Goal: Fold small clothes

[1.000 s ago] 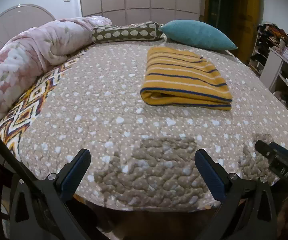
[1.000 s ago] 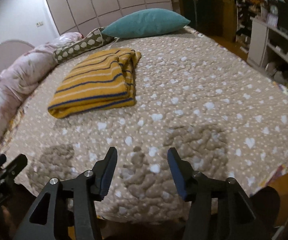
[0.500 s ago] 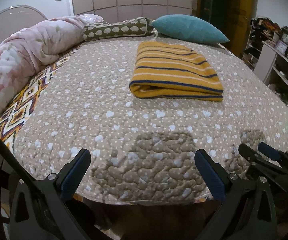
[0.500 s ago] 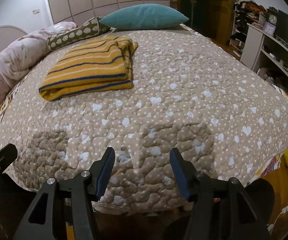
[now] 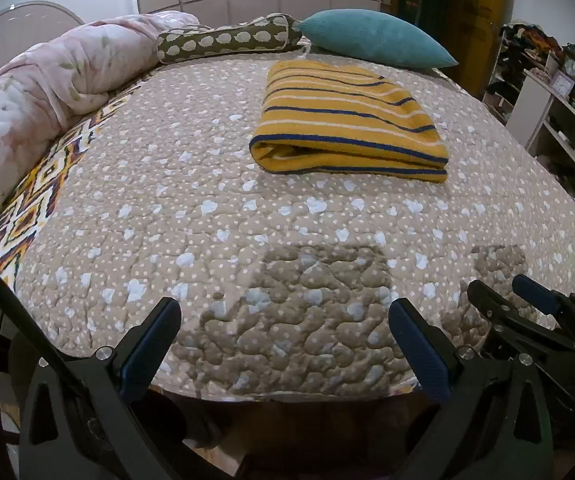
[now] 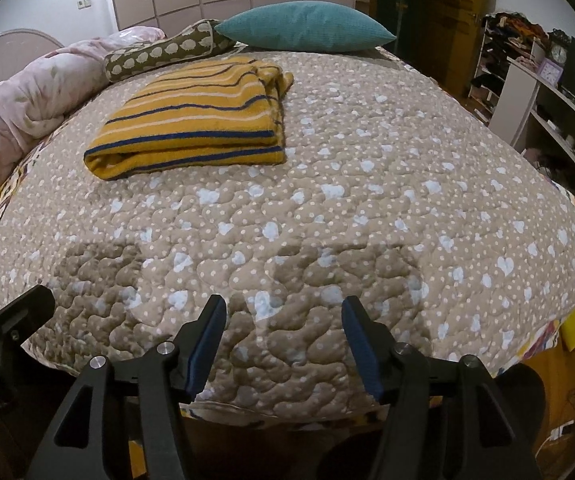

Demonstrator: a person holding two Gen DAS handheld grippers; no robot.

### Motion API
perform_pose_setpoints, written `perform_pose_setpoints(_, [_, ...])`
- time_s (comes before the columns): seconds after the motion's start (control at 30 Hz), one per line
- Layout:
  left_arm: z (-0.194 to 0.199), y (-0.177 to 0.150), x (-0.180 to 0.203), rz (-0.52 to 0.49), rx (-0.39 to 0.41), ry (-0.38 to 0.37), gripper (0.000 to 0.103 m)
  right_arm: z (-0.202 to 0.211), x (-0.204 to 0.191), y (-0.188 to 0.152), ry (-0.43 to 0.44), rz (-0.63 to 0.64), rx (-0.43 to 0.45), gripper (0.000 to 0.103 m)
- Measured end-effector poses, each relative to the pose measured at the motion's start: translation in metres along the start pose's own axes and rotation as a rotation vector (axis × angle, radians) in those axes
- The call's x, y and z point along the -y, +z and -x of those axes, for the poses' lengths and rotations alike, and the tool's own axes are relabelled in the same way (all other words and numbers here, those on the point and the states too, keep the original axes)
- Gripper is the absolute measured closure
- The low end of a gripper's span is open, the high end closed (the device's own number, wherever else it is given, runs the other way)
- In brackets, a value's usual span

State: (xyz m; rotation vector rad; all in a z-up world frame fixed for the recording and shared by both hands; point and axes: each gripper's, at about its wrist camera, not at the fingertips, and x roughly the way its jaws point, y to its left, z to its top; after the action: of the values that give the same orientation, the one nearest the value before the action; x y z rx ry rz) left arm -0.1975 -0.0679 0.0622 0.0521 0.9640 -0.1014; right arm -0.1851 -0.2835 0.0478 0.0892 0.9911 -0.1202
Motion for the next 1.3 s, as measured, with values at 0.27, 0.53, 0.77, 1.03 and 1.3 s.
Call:
perform_pose_setpoints(0.27, [-0.004,0.0,0.001,-0.004,-0.018,-0.003,0.0,-0.004,0.0,0.0,0.002,-0.002,-0.01,0.038])
perform_pose_setpoints(0.53, [-0.008,-0.001,0.0,0.003,-0.033,-0.004,0.0,-0.007,0.0,-0.002,0.003,-0.008,-0.023,0.037])
perform_pose_setpoints(0.77, [-0.01,-0.001,-0.001,0.009,-0.04,-0.003,0.0,-0.009,0.001,-0.003,0.003,-0.009,-0.028,0.036])
perform_pose_setpoints(1.03, [-0.008,-0.001,-0.004,0.015,-0.026,0.01,0.0,-0.01,0.0,-0.003,0.003,-0.009,-0.029,0.035])
perform_pose_setpoints(1.3, [-0.006,0.0,-0.004,0.015,-0.023,0.01,0.0,-0.011,0.0,-0.004,0.002,-0.007,-0.03,0.034])
